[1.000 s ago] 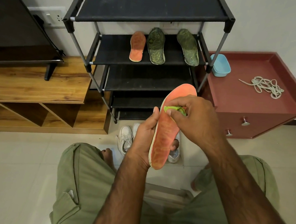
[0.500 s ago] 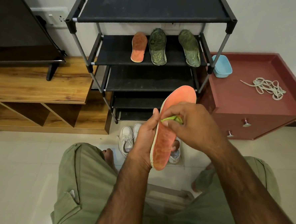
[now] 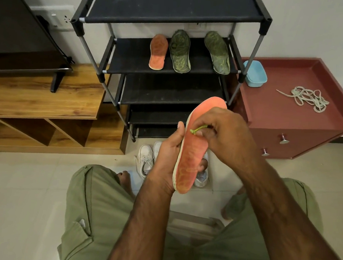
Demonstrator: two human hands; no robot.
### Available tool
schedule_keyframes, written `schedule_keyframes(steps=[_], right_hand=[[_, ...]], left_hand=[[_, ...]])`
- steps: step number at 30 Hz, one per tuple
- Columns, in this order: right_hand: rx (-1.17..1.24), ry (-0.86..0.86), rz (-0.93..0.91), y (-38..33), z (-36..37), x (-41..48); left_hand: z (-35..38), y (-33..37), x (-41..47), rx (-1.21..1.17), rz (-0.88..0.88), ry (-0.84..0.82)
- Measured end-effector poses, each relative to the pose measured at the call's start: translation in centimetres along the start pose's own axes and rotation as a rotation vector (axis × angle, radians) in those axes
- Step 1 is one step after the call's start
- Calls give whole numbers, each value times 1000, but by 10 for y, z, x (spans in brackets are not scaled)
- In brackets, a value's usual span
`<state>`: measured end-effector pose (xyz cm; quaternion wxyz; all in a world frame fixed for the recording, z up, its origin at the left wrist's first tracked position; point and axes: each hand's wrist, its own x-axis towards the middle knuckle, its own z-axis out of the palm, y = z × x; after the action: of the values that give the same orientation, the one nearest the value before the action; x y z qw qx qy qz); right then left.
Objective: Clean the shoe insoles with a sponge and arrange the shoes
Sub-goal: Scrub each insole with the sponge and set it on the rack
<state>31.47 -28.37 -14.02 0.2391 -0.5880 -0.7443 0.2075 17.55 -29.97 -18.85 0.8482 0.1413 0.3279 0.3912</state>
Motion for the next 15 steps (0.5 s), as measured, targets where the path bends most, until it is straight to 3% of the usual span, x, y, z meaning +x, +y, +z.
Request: schedule_keyframes(steps=[5, 10, 13, 15], right_hand=[[131, -192, -38, -8, -1, -9], [6, 7, 43, -4, 2, -5], [146, -82, 40, -6, 3, -11], [196, 67, 78, 0, -1, -10]], left_hand=[[-2, 0, -2, -17, 3, 16], [2, 1, 1, 8, 0, 12], [1, 3, 1, 2, 6, 7], [1, 5, 0, 7, 3, 4]])
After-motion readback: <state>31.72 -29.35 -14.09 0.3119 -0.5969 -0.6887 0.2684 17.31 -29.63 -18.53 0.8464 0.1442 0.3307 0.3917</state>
